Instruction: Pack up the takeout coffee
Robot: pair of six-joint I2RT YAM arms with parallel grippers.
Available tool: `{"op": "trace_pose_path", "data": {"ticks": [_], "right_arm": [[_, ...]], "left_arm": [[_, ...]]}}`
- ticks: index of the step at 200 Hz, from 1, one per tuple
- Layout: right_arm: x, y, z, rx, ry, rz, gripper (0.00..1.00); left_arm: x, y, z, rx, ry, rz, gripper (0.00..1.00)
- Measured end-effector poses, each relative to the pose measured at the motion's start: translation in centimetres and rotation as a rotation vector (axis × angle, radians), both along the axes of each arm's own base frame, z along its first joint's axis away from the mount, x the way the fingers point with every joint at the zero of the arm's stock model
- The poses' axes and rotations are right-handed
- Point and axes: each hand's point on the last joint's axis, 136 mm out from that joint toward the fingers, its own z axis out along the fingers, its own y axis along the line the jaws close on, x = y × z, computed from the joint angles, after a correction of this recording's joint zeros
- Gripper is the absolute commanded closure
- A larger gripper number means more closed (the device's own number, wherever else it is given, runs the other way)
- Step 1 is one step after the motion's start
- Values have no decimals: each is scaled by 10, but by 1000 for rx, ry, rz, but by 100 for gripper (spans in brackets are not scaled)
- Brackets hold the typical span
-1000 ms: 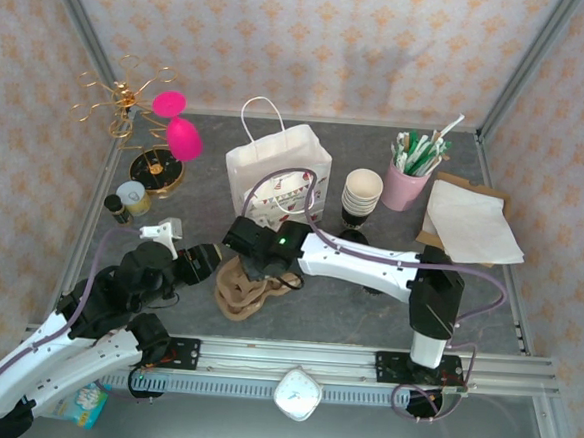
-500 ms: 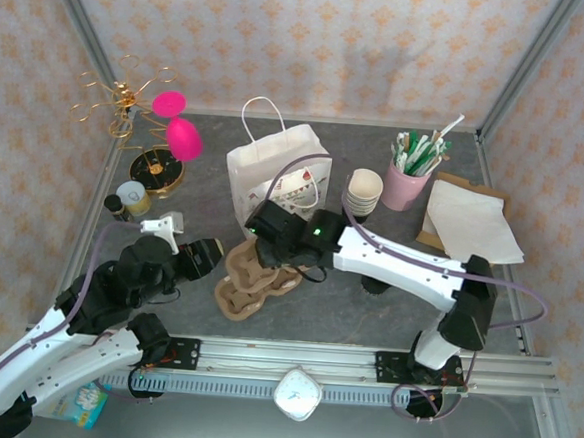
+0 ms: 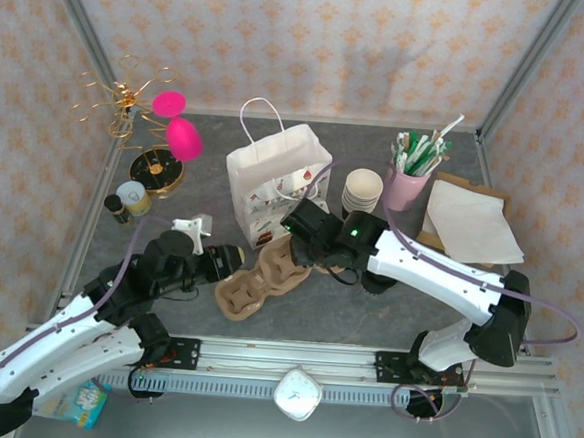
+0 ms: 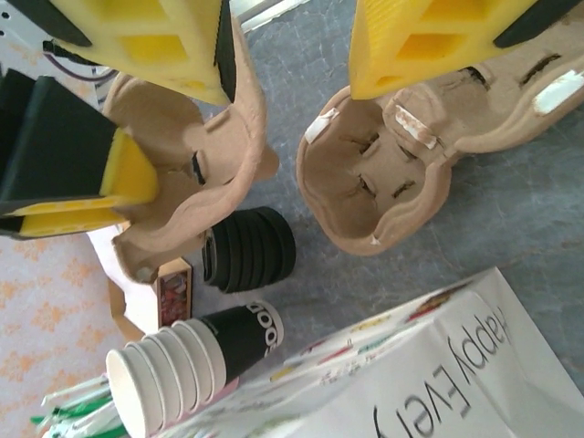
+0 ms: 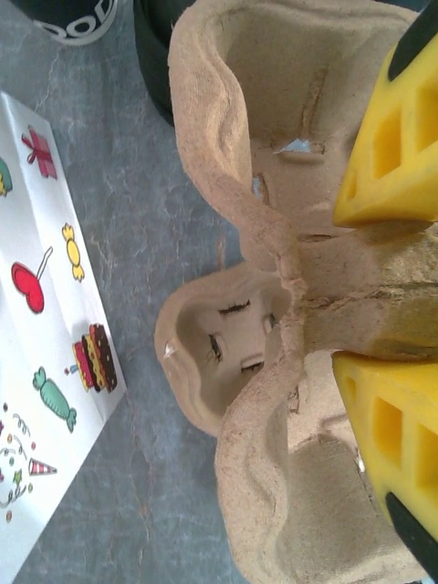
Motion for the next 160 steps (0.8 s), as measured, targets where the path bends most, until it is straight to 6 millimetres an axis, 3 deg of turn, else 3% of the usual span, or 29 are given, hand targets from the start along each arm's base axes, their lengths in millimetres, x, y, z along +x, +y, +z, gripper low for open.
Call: {"op": "trace_pose_path", "data": {"ticks": [75, 107, 160], "right_arm": [[-3, -20, -10, -25, 6, -34, 62], [-3, -26, -15, -37, 10, -46, 62], [-2, -28, -12, -32, -1, -51, 62]], "left_arm": [[-6, -42, -54, 49, 112, -99, 62], [-7, -41, -81, 158, 169, -74, 61], [-3, -43, -105, 296, 238, -33, 46]]}}
